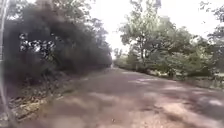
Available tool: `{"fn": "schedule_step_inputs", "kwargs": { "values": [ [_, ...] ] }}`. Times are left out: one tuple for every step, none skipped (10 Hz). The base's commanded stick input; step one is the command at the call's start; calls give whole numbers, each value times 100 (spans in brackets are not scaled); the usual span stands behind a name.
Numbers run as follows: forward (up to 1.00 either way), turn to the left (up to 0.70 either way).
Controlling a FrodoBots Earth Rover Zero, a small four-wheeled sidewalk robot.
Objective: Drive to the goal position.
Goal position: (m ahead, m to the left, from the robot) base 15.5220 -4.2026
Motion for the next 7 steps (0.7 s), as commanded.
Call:
{"fn": "schedule_step_inputs", "kwargs": {
  "values": [
    [70,0],
    [70,0],
    [70,0],
    [70,0],
    [70,0],
    [70,0],
    [70,0]
  ]
}}
